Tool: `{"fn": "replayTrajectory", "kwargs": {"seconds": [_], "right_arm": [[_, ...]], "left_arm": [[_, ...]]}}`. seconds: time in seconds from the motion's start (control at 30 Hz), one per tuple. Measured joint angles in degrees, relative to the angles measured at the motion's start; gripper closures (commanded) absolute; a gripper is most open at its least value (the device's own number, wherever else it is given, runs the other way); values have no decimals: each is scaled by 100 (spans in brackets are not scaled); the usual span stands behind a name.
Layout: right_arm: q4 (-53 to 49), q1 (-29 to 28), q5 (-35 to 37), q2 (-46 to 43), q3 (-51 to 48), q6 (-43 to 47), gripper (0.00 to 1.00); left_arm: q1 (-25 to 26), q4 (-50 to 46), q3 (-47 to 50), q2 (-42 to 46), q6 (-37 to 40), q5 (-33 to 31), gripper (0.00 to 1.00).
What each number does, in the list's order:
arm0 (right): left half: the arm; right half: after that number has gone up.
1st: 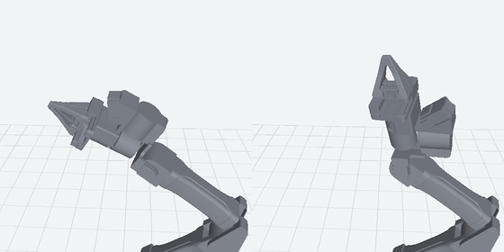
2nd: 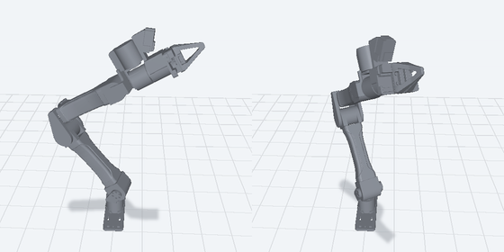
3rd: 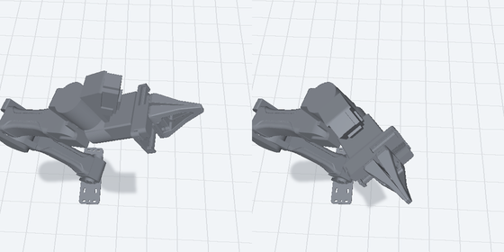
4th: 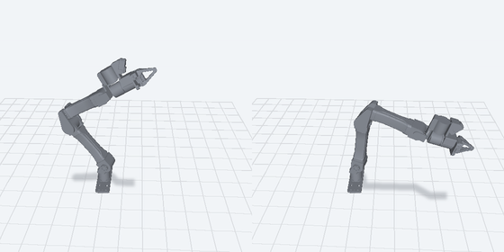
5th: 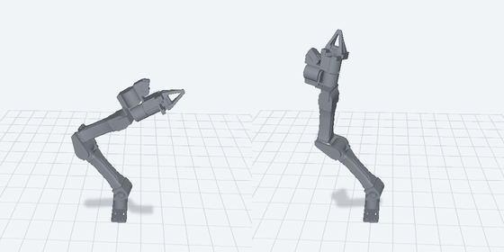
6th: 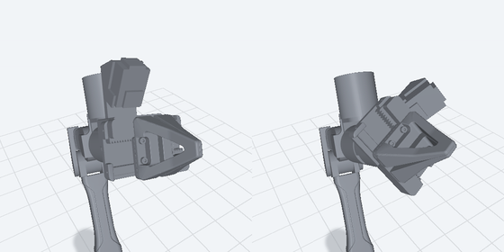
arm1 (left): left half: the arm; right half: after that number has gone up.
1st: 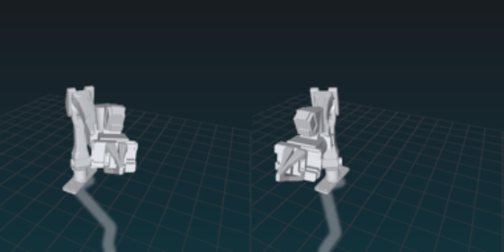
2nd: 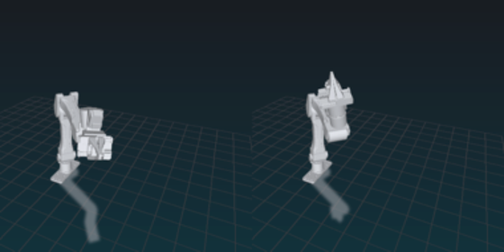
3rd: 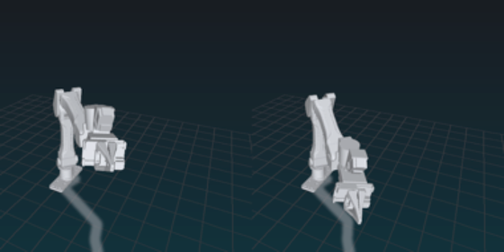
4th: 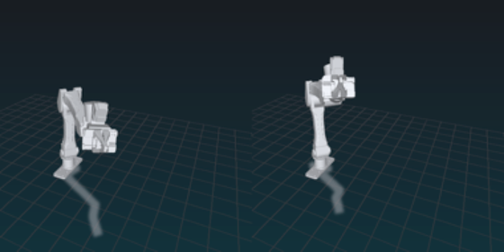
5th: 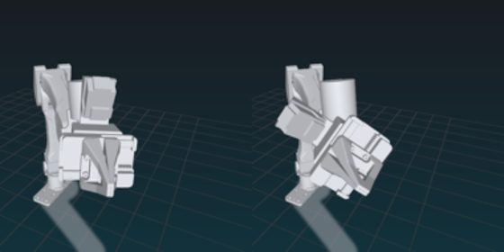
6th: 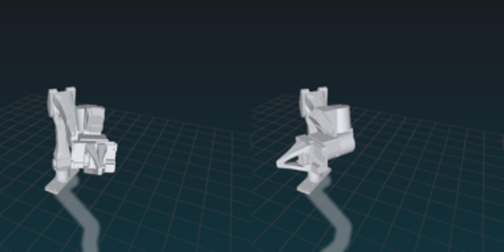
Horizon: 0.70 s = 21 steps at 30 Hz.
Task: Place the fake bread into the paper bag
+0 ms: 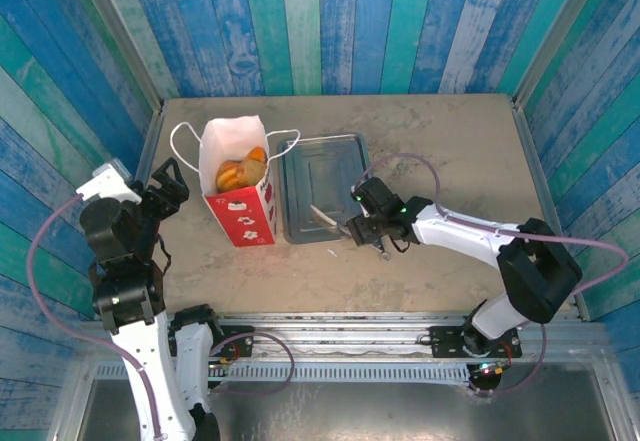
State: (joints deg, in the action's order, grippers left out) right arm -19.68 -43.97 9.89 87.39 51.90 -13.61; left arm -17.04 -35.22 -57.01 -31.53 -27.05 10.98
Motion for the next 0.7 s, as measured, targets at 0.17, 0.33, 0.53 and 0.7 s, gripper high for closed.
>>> {"fn": "replayTrajectory", "kwargs": {"seconds": [0.17, 0.33, 0.53, 0.7], "right_arm": [[-227, 116, 7, -249, 7, 13, 10], [-479, 492, -92, -1130, 74, 76, 6], [-573, 1552, -249, -2424, 184, 210, 0], [-654, 2457, -345, -3187, 166, 376, 0]], "left_arm": [[0, 94, -2, -81, 0, -17, 6], [0, 221, -4, -330, 9, -195, 6], [0, 374, -341, -1141, 98, -579, 6], [-59, 601, -678, -1788, 173, -833, 6]]}}
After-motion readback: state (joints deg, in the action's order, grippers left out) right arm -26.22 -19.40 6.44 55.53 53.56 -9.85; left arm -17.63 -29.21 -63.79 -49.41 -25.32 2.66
